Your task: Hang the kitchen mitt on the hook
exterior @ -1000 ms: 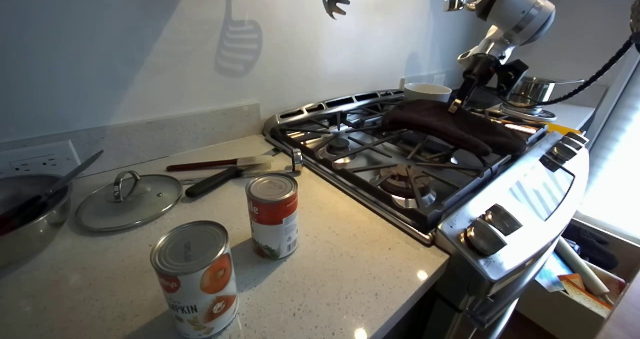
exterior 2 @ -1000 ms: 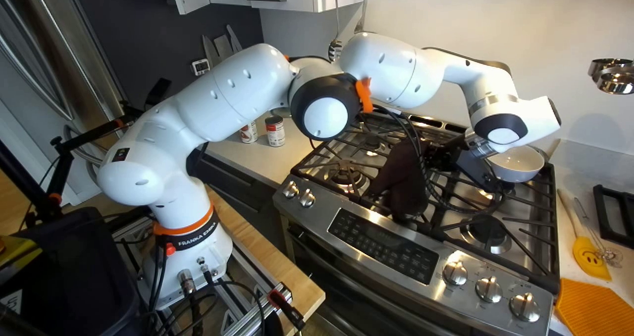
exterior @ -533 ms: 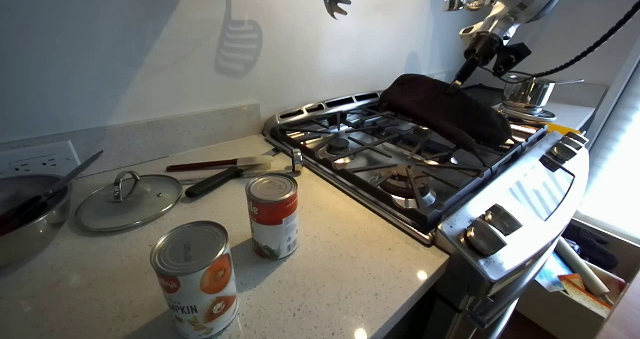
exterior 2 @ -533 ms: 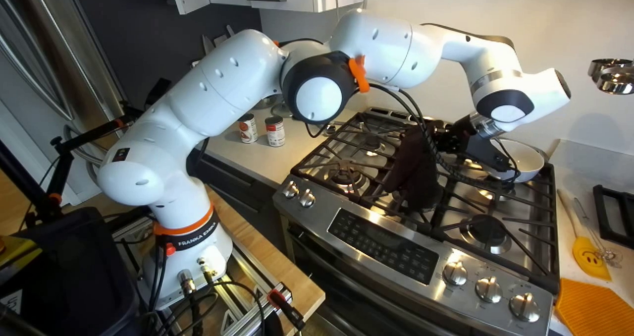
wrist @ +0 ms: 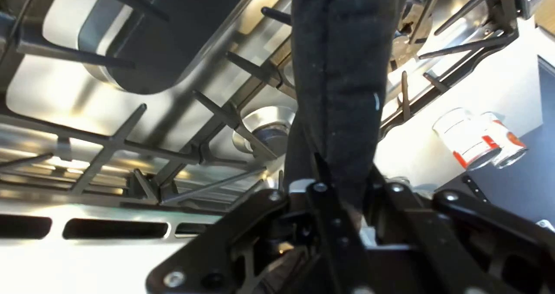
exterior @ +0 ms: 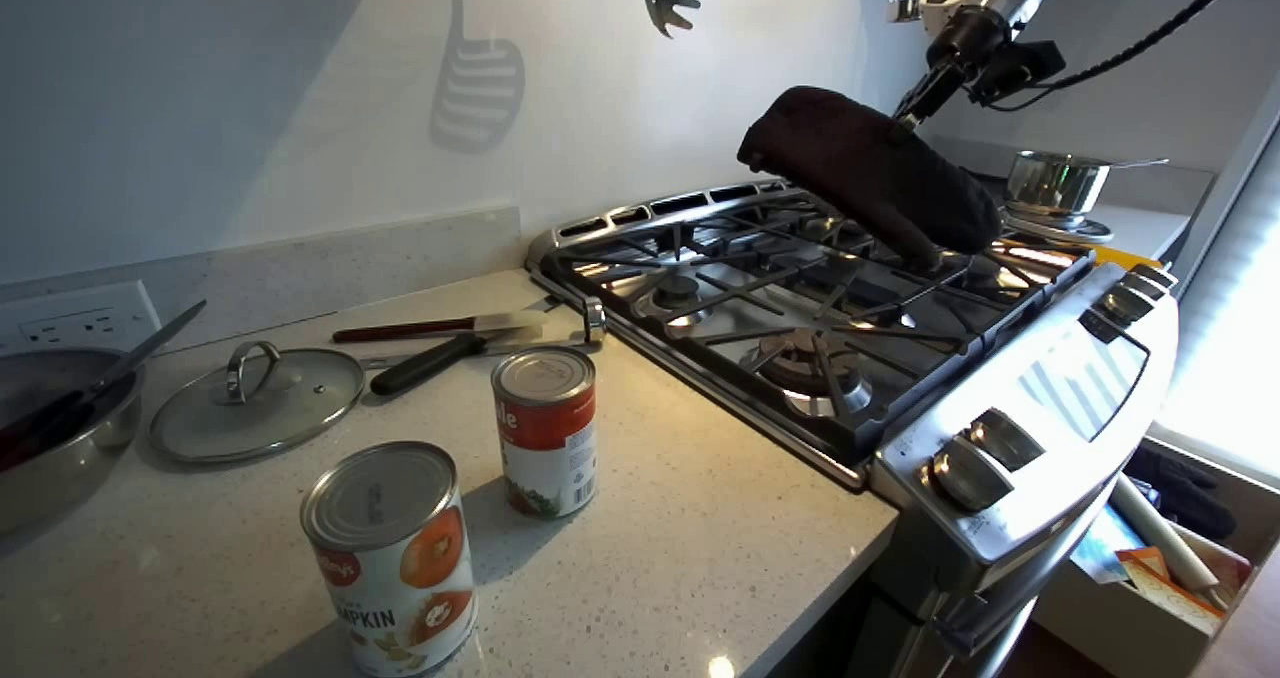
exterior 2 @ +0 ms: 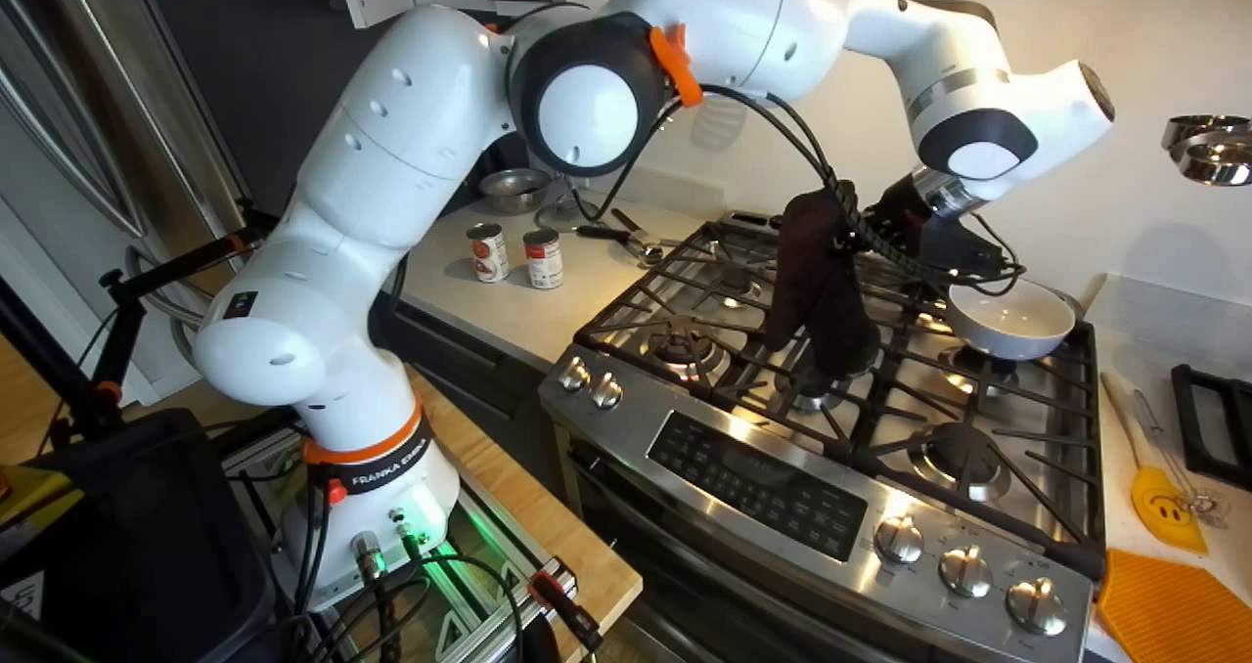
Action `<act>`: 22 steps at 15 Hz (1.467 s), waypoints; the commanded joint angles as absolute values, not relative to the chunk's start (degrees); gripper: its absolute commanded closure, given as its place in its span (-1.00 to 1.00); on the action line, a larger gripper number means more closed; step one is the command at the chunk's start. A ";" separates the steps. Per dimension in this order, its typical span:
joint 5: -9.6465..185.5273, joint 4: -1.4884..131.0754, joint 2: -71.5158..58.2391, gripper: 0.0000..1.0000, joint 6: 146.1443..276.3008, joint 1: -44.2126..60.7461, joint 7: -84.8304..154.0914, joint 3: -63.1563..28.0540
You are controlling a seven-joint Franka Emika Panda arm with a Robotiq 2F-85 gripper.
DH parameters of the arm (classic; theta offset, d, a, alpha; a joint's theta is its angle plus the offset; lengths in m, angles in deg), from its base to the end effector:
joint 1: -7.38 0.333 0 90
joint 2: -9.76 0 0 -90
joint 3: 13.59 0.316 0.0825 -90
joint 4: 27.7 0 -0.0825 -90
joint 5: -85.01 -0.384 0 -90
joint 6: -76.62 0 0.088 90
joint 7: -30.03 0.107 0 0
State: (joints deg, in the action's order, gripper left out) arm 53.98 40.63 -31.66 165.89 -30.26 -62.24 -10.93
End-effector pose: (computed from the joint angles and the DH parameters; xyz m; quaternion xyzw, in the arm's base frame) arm 0.6095 -0.3691 0.3489 -0.8508 -0.4112 -0.1747 0.2765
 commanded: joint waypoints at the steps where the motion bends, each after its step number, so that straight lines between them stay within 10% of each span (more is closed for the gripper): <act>1: 51.06 53.51 -21.37 0.90 170.06 -31.02 -68.75 -9.61; 10: 41.41 71.85 -5.05 0.90 176.46 -27.22 -82.33 -16.04; 11: 42.97 64.28 -10.57 0.61 171.92 -26.09 -79.88 -16.85; 22: 33.75 72.64 -2.77 0.90 173.89 -23.01 -95.95 -21.79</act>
